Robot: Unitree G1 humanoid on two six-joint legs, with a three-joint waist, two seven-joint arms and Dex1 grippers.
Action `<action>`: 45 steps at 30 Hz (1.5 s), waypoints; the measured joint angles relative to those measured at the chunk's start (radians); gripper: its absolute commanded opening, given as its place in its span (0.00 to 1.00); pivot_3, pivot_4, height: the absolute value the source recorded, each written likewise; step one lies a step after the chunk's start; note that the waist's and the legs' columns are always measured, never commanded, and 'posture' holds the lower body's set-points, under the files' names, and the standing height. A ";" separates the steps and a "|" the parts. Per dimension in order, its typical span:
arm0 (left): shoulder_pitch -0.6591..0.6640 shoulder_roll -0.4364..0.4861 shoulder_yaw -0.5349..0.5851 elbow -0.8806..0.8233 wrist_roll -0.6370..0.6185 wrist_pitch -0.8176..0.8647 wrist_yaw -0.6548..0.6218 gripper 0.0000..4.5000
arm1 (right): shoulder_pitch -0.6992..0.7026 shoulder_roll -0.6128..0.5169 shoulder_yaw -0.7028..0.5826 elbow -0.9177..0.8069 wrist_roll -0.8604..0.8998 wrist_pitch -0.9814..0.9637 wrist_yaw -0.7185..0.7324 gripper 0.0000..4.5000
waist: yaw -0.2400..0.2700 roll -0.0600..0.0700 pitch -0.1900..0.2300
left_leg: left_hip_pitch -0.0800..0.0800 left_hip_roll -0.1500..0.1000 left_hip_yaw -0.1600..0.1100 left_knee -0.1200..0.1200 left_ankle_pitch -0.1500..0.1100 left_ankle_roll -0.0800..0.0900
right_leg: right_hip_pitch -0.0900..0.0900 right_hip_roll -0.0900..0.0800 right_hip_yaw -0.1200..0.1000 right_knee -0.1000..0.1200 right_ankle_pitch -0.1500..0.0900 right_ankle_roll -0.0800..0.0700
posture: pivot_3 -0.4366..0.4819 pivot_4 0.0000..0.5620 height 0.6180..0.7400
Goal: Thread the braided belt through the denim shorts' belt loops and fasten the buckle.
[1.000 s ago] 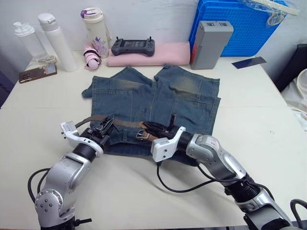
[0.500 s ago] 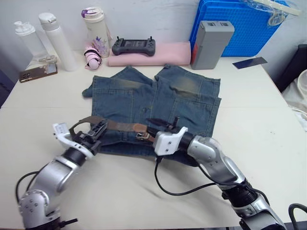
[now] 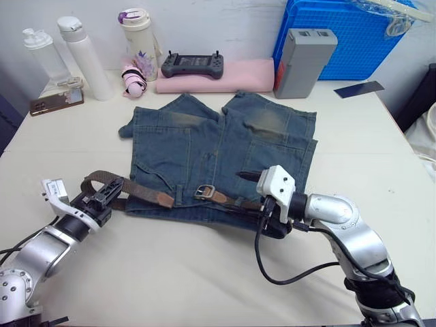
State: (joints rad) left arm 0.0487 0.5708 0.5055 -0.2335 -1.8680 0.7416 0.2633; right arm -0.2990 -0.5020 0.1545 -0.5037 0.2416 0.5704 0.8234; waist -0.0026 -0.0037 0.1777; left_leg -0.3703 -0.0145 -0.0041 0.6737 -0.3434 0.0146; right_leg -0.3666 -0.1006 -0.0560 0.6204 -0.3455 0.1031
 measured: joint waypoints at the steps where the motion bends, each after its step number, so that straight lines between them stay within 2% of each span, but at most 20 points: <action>1: -0.012 -0.008 -0.004 0.000 0.004 -0.009 0.007 0.00 | 0.007 -0.005 -0.009 -0.011 0.018 0.019 0.000 0.99 | 0.000 0.000 0.000 | 0.000 0.000 0.000 0.000 0.000 0.000 | 0.000 0.000 0.000 0.000 0.000 0.000 | 0.48 0.27 1.00; 8: -0.078 -0.029 -0.031 0.000 0.029 -0.054 0.074 0.00 | 0.047 -0.054 -0.060 -0.092 0.145 0.136 -0.006 0.99 | 0.000 0.000 0.000 | 0.000 0.000 0.000 0.000 0.000 0.000 | 0.000 0.001 0.000 0.000 0.000 0.000 | 0.48 0.27 1.00; 19: -0.078 -0.042 -0.078 -0.037 0.035 -0.056 0.116 0.00 | 0.047 -0.068 -0.078 -0.106 0.192 0.161 -0.053 0.99 | 0.001 0.000 0.000 | 0.000 -0.001 0.000 0.000 0.000 0.000 | 0.000 0.000 0.000 0.000 0.000 0.000 | 0.48 0.27 1.00; 23: -0.050 -0.041 -0.077 -0.037 0.035 -0.053 0.113 0.00 | 0.047 -0.076 -0.078 -0.107 0.201 0.162 -0.063 0.99 | 0.001 0.000 0.000 | 0.000 -0.001 0.000 0.000 0.000 0.000 | 0.000 0.001 0.000 0.000 0.000 0.000 | 0.48 0.27 1.00; 30: 0.072 -0.006 -0.052 -0.047 0.038 -0.026 0.071 0.00 | 0.046 -0.081 -0.078 -0.111 0.210 0.162 -0.071 0.99 | 0.001 0.000 0.000 | 0.000 0.000 0.000 -0.001 0.000 -0.001 | -0.001 0.000 0.001 -0.001 0.000 0.000 | 0.48 0.27 1.00; 35: 0.068 -0.002 -0.047 -0.052 0.057 -0.024 0.046 0.00 | 0.037 -0.080 -0.074 -0.111 0.211 0.157 -0.075 0.99 | 0.002 0.000 0.000 | 0.000 -0.001 0.000 -0.001 0.000 -0.001 | -0.001 0.000 0.001 -0.003 0.000 0.000 | 0.48 0.27 1.00; 45: 0.011 -0.054 -0.105 -0.050 0.129 -0.034 0.029 0.00 | 0.036 -0.080 -0.074 -0.112 0.213 0.156 -0.100 0.99 | 0.002 0.000 0.000 | 0.000 -0.001 0.001 -0.003 0.001 -0.001 | -0.002 0.000 0.001 -0.002 0.000 0.000 | 0.48 0.27 1.00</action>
State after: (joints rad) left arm 0.0602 0.5163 0.4008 -0.2834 -1.7390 0.7080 0.2922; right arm -0.2626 -0.5823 0.0806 -0.6155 0.4543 0.7265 0.7237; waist -0.0010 -0.0037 0.1777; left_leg -0.3703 -0.0153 -0.0035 0.6709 -0.3429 0.0138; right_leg -0.3683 -0.1001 -0.0548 0.6185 -0.3455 0.1032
